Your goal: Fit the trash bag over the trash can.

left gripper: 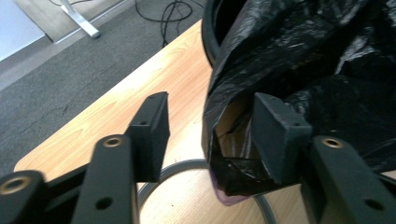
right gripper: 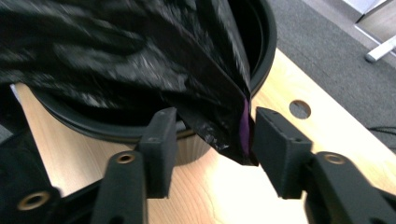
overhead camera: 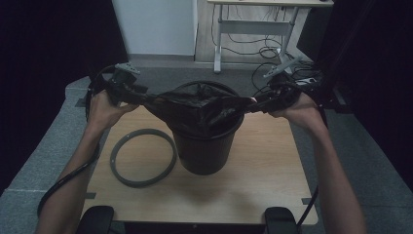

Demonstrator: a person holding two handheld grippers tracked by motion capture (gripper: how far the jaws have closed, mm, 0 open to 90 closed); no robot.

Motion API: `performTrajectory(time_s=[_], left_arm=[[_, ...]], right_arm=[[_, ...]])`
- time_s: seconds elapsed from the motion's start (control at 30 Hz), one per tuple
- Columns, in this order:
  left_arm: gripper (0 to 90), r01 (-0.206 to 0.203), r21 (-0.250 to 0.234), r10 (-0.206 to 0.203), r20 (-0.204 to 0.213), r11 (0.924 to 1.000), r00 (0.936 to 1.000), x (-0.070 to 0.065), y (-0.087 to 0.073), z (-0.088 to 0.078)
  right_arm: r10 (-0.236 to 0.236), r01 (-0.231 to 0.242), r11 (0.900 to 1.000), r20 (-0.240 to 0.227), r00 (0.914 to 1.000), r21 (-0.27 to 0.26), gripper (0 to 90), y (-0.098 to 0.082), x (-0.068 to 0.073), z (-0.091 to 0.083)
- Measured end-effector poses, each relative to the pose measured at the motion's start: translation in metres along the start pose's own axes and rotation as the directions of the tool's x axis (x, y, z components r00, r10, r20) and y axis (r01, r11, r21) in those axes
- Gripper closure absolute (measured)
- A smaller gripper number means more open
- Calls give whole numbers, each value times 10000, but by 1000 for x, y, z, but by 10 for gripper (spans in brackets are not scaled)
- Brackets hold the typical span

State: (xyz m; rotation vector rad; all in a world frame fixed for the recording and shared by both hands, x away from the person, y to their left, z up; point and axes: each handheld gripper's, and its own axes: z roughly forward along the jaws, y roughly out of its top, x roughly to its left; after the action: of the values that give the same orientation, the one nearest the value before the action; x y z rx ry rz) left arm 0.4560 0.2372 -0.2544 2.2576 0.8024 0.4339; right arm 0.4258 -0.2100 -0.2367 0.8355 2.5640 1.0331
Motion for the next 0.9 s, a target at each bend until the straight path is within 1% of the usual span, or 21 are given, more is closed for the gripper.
performTrajectory(time_s=[0.07, 0.13, 0.17, 0.23, 0.27, 0.33, 0.4, 0.43, 0.53, 0.63, 0.7, 0.73, 0.8, 0.87, 0.9], left_arm=[[434, -185, 60, 185, 68, 9998, 9998, -2, 5, -1], [415, -334, 114, 334, 66, 9994, 9994, -3, 10, -1], [411, -389, 108, 389, 51, 9992, 9992, -4, 13, -1], [399, -491, 160, 490, 77, 9987, 9988, -5, 19, 1], [396, -547, 165, 546, 95, 9984, 9985, -5, 21, 2], [388, -655, 288, 649, 204, 9974, 9977, -7, 25, 6], [390, -742, 446, 733, 228, 9962, 9971, -8, 27, 11], [389, -737, 489, 726, 240, 9961, 9971, -8, 26, 14], [374, -595, 479, 572, 469, 9971, 9973, -6, 21, 18], [366, -581, 499, 548, 656, 9971, 9963, -5, 16, 21], [363, -581, 547, 543, 687, 9968, 9962, -4, 13, 22], [363, -552, 559, 514, 676, 9969, 9964, -4, 13, 23], [357, -534, 564, 496, 664, 9970, 9966, -2, 14, 24], [357, -571, 525, 534, 695, 9970, 9962, -2, 17, 24], [357, -612, 512, 575, 716, 9968, 9958, -2, 19, 24]], right_arm=[[59, -59, 9999, 95, 9999, -88, 451, 7, 0, -4], [164, -159, 9998, 386, 9991, -146, 425, 15, -2, -6], [295, -281, 9994, 660, 9974, -219, 406, 21, -4, -6], [471, -447, 9987, 983, 9940, -258, 377, 30, -7, -2], [530, -495, 9983, 1208, 9913, -318, 351, 36, -9, 3], [672, -635, 9975, 1371, 9883, -309, 315, 42, -12, 12], [721, -711, 9974, 1315, 9887, -128, 269, 46, -14, 26], [673, -680, 9977, 1186, 9907, 22, 246, 46, -13, 34], [344, -369, 9988, 774, 9964, 308, 211, 38, -6, 48], [-142, 102, 9978, 609, 9980, 658, 205, 28, 3, 55], [-385, 317, 9955, 747, 9965, 898, 230, 21, 6, 56], [-400, 325, 9950, 782, 9961, 949, 245, 19, 6, 56], [-360, 296, 9960, 752, 9965, 847, 277, 17, 5, 53], [-94, 61, 9990, 758, 9971, 437, 289, 19, 1, 48], [-34, 12, 9996, 755, 9971, 296, 297, 21, 0, 46]])
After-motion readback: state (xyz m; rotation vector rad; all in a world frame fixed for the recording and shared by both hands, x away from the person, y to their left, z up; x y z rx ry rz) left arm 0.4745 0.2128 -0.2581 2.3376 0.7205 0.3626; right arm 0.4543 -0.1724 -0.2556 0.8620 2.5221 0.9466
